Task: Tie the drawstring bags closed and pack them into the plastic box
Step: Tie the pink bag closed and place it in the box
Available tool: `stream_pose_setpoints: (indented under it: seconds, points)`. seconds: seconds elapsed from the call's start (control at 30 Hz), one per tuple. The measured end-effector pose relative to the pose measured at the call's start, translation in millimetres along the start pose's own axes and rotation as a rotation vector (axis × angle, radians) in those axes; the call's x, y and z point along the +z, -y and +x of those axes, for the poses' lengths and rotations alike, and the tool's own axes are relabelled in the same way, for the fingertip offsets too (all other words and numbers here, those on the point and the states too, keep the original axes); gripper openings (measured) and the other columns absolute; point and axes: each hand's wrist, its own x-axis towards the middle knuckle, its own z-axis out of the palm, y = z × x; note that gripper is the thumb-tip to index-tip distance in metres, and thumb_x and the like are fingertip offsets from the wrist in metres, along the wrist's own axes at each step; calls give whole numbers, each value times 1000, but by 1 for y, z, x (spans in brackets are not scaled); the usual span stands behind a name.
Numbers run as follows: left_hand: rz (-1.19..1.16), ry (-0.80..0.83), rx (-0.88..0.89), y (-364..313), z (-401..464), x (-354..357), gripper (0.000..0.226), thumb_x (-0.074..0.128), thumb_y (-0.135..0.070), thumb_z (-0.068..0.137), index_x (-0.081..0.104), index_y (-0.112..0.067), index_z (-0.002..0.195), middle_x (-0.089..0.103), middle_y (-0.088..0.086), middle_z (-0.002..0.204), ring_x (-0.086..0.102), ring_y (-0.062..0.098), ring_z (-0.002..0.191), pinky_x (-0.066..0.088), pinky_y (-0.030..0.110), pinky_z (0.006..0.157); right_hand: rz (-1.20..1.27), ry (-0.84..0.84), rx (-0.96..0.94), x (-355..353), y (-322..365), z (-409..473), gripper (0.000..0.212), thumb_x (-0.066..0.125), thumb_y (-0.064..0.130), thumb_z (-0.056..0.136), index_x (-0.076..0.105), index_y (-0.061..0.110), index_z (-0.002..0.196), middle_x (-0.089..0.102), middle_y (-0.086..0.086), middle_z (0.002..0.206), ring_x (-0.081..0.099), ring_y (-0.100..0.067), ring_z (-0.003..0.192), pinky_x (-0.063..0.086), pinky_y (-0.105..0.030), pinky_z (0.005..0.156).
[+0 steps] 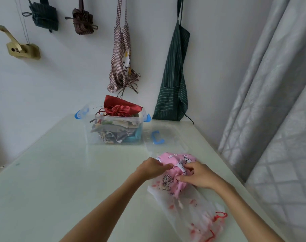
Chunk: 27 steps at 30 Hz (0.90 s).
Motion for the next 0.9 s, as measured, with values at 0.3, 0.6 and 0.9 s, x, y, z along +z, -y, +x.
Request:
stream_pose_setpoints:
  seconds: [0.3, 0.6, 0.9]
  points:
    - [-623, -110, 202, -10, -8, -64, 29, 34, -12, 100, 62, -8, 93, 69, 2, 91, 65, 15, 87, 52, 24, 77, 360, -488, -259, -24, 64, 35, 25, 69, 5, 80, 72, 19, 101, 69, 7, 85, 63, -1, 77, 54, -21, 63]
    - [-613, -262, 49, 61, -20, -133, 23, 38, -9, 100, 61, -10, 103, 63, 6, 104, 58, 16, 91, 50, 25, 76, 355, -91, -268, 33, 146, 94, 25, 66, 24, 84, 62, 14, 107, 68, -3, 96, 66, -19, 84, 55, -33, 72]
    - [3, -467, -109, 129, -22, -118, 33, 49, -41, 94, 63, -14, 106, 66, -1, 106, 63, 24, 96, 45, 29, 74, 521, 36, 73, 79, 112, 102, 22, 49, 21, 92, 62, 15, 76, 64, -3, 69, 60, -14, 56, 41, -19, 50]
